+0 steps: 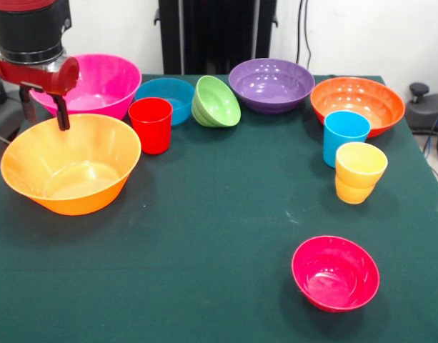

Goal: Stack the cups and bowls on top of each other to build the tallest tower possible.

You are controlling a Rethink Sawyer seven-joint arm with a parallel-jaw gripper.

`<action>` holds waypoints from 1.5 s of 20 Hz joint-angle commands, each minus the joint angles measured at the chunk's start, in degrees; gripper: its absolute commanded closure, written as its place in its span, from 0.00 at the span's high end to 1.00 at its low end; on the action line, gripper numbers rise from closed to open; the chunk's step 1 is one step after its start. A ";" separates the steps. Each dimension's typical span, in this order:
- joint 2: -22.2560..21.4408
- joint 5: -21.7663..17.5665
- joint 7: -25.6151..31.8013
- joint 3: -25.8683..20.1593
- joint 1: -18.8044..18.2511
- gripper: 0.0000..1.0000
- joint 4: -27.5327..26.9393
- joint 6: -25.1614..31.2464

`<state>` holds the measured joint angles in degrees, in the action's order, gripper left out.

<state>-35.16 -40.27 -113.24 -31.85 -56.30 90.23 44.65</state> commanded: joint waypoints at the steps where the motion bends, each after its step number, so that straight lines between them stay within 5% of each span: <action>1: 4.04 -1.70 16.57 -2.51 -0.15 1.00 2.15 2.33; 30: 5.34 -4.15 16.94 -1.96 0.06 1.00 0.79 2.93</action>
<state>-33.15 -40.62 -113.24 -32.47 -58.15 90.31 44.64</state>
